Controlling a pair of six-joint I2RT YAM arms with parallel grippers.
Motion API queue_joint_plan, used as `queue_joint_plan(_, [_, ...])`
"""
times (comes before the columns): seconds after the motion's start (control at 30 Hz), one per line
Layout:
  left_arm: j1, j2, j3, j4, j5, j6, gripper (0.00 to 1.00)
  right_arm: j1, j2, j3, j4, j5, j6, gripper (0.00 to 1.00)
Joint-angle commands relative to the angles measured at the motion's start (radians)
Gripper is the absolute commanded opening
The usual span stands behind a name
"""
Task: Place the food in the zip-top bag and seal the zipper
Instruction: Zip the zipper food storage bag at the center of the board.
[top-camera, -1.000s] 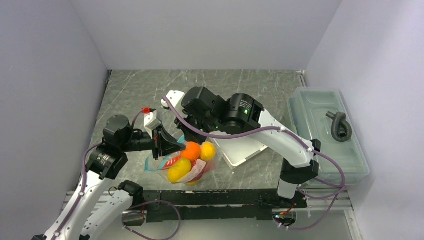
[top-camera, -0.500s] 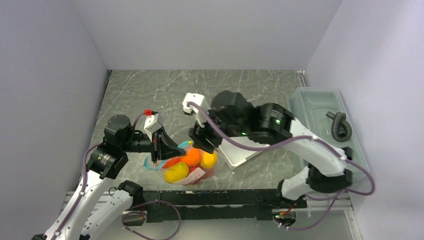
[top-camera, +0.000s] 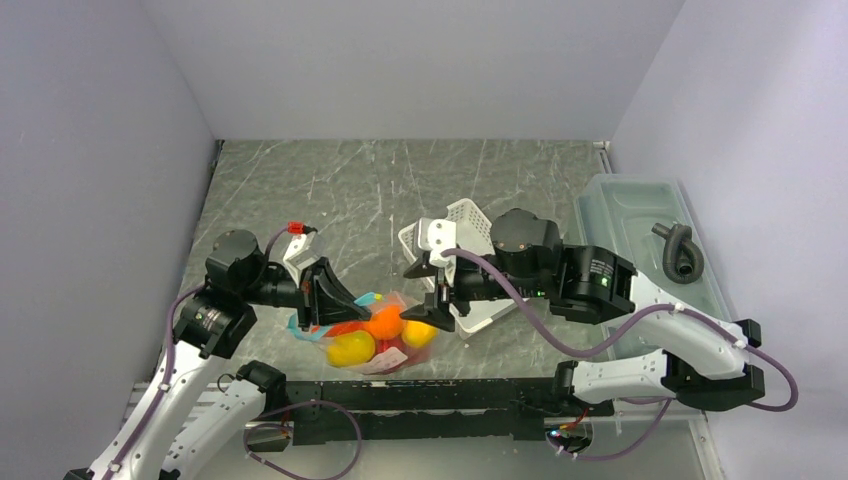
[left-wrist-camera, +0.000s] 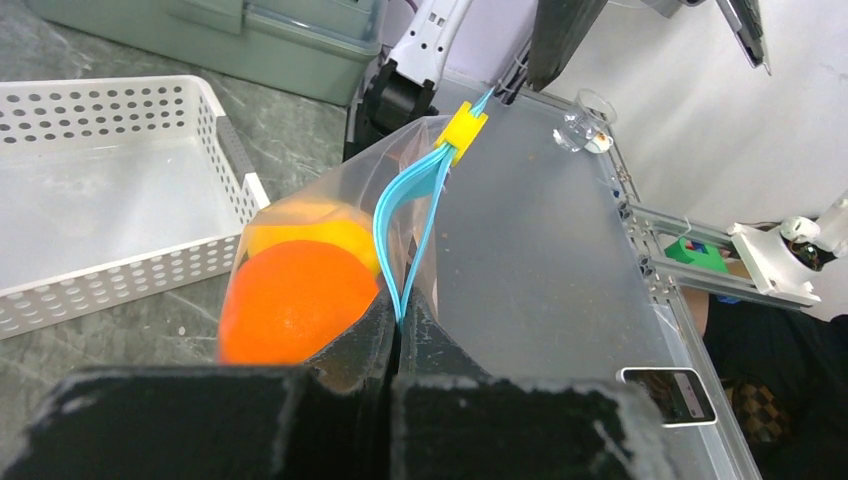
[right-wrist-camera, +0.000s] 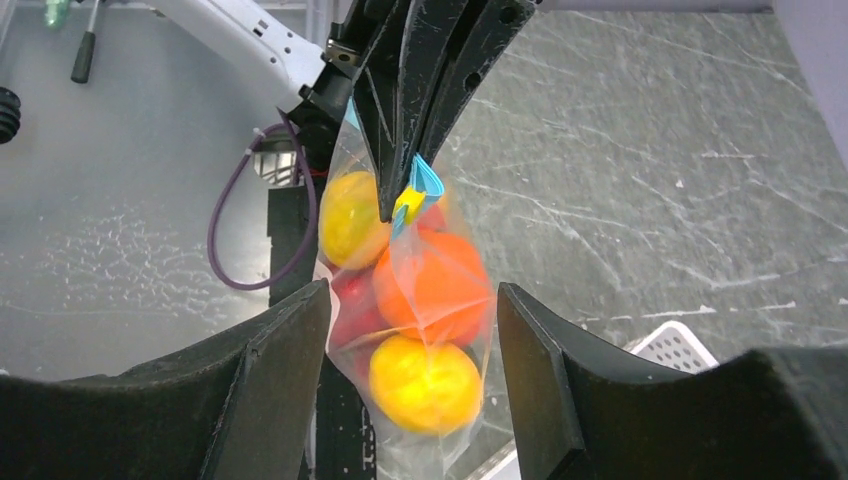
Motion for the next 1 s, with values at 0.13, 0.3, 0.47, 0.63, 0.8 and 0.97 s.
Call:
queue_joint_plan(0.13, [-0.002, -0.009, -0.001, 0.087, 0.078, -0.027, 0.0, -0.001, 0.005, -0.044, 0.145, -0.086, -0.042, 0.65])
queue_joint_plan(0.3, [-0.002, -0.006, 0.001, 0.088, 0.082, -0.026, 0.0, -0.001, 0.04, -0.048, 0.156, -0.099, -0.038, 0.63])
queue_joint_plan(0.47, [-0.002, -0.009, 0.0, 0.085, 0.079, -0.023, 0.0, 0.001, 0.078, -0.052, 0.142, -0.095, -0.035, 0.57])
queue_joint_plan(0.63, [-0.002, -0.014, 0.0, 0.085, 0.077, -0.025, 0.0, 0.002, 0.094, -0.051, 0.143, -0.108, -0.029, 0.4])
queue_joint_plan(0.8, [-0.002, -0.017, -0.003, 0.095, 0.079, -0.031, 0.0, 0.002, 0.118, -0.031, 0.125, -0.116, -0.022, 0.29])
queue_joint_plan(0.97, [-0.002, -0.02, 0.0, 0.09, 0.08, -0.029, 0.0, 0.004, 0.126, -0.024, 0.122, -0.117, -0.02, 0.14])
